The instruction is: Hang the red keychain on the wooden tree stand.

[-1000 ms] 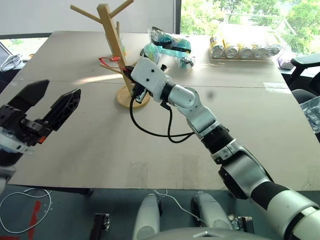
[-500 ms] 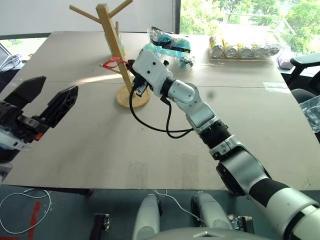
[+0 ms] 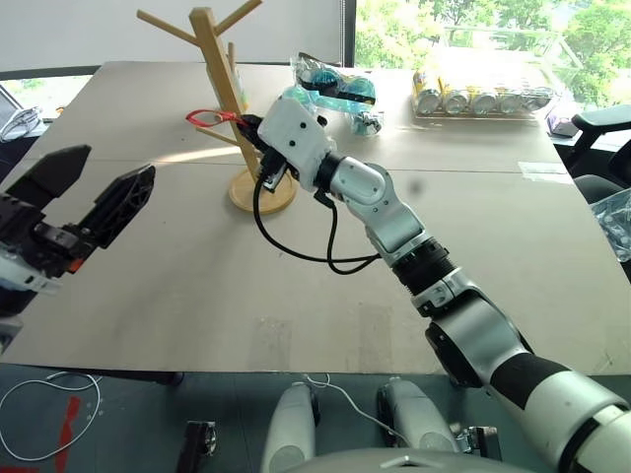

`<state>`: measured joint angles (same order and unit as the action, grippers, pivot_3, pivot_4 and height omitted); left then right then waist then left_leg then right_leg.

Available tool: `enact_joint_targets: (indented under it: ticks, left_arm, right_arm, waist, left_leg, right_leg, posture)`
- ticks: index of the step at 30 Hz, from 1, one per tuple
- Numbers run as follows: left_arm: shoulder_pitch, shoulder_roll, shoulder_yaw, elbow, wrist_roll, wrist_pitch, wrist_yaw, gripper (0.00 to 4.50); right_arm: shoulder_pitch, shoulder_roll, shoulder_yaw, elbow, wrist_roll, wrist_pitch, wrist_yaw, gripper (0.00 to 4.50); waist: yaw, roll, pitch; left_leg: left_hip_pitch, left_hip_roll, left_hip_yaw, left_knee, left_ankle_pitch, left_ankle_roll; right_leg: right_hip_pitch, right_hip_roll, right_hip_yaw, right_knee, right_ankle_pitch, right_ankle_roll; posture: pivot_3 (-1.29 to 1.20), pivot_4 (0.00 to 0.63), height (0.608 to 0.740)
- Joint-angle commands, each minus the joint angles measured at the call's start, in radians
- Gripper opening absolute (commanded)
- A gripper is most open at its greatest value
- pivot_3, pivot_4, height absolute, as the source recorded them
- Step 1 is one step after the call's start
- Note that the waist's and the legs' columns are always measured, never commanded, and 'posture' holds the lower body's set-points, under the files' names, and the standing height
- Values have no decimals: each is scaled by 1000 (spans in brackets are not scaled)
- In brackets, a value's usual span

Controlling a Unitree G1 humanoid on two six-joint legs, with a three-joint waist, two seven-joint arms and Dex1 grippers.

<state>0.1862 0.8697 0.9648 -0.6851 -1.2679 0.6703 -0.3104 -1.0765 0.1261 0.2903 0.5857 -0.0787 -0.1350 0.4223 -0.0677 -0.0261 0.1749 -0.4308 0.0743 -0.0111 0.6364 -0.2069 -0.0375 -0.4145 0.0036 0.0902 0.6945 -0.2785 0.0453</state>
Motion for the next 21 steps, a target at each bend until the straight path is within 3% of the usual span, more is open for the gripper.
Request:
enact_joint_targets:
  ticks: [1, 21]
  left_arm:
    - [-11, 13, 4, -6, 8, -19, 1, 4500]
    - [-34, 14, -16, -7, 17, -18, 12, 4500]
  right_arm:
    - [-35, 6, -14, -19, -9, 3, -11, 47]
    - [-103, 9, -10, 93, -53, 56, -54, 47]
  waist:
    - [0, 0, 0]
    - [-1, 0, 0]
  left_leg:
    - [0, 0, 0, 0, 0, 0]
    - [0, 0, 0, 0, 0, 0]
  right_leg:
    - [0, 0, 0, 0, 0, 0]
    - [0, 0, 0, 0, 0, 0]
  posture:
    - [0, 150, 732]
    - [0, 150, 732]
